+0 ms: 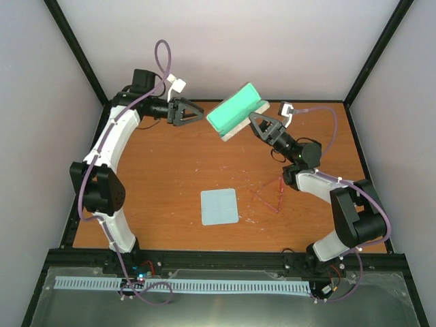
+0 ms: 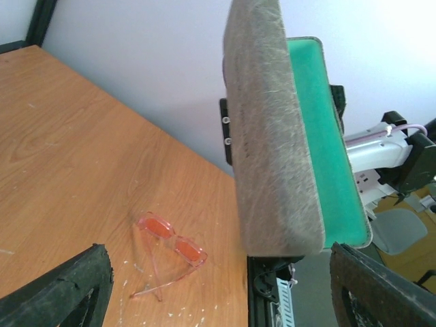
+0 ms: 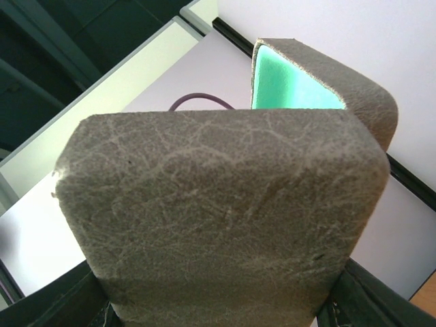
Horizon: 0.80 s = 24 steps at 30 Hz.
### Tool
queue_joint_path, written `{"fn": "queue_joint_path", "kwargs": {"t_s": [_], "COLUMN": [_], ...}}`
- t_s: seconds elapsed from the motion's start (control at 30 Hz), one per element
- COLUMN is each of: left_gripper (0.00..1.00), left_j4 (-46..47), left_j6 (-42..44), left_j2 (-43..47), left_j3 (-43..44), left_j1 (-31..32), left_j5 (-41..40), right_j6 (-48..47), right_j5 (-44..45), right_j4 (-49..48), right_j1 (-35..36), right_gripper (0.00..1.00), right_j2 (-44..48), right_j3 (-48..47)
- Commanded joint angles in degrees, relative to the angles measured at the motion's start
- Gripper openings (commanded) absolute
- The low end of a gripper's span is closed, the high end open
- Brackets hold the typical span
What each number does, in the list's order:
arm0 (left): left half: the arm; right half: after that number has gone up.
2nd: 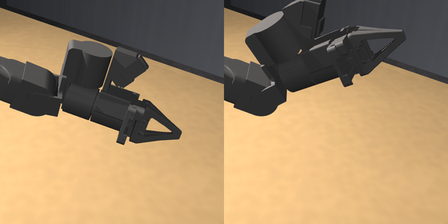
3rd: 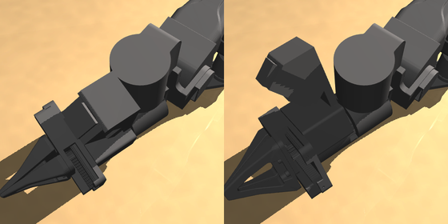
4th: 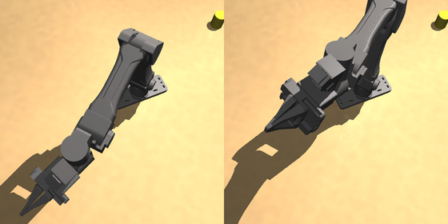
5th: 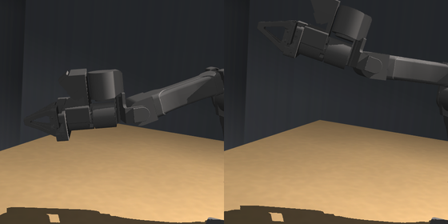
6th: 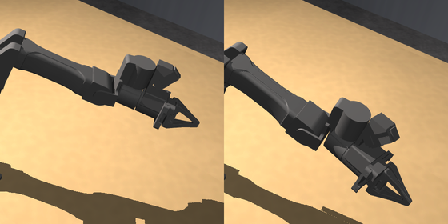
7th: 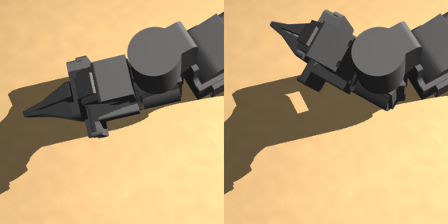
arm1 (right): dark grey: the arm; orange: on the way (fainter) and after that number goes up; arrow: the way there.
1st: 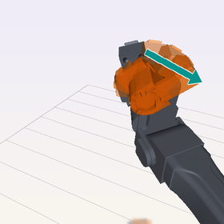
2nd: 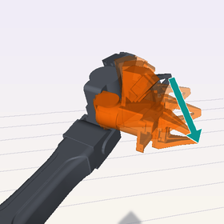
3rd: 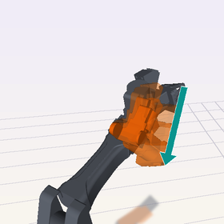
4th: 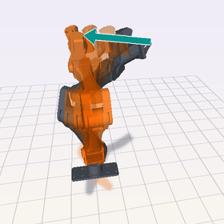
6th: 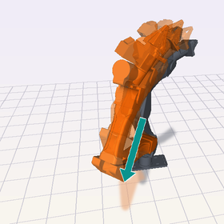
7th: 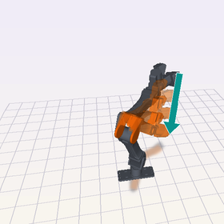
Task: Organize the sunglasses
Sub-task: Place the sunglasses case at the center of the board.
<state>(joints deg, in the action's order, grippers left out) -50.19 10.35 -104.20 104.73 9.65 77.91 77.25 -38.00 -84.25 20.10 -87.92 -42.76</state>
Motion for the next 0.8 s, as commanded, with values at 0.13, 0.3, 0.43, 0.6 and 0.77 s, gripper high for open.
{"fn": "queue_joint_path", "kwargs": {"t_s": [0.13,0.3,0.43,0.6,0.77], "left_gripper": [0.86,0.81,0.40,0.12,0.01], "left_j4": [1.2,1.3,1.6,1.5,-2.3], "left_j6": [-0.7,-0.4,-0.8,-0.6,3.1], "left_j2": [2.2,2.0,1.4,0.8,0.1], "left_j3": [0.7,1.0,2.0,3.5,7.3], "left_j1": [4.4,6.0,6.1,6.2,6.2], "left_j5": [2.6,1.5,0.5,-0.2,-4.5], "right_j6": [-1.2,-0.8,-0.8,-0.8,-0.2], "right_j5": [-1.4,-1.9,-2.6,-3.4,-3.6], "right_j4": [-3.8,-3.8,-3.3,-2.8,-1.1], "right_j1": [0.6,0.7,1.0,1.4,1.4], "right_gripper": [0.03,0.03,0.03,0.03,0.20], "right_j2": [0.0,-0.7,-0.9,-1.6,-1.8], "right_j3": [-2.1,-2.8,-3.2,-3.2,-2.0]}}
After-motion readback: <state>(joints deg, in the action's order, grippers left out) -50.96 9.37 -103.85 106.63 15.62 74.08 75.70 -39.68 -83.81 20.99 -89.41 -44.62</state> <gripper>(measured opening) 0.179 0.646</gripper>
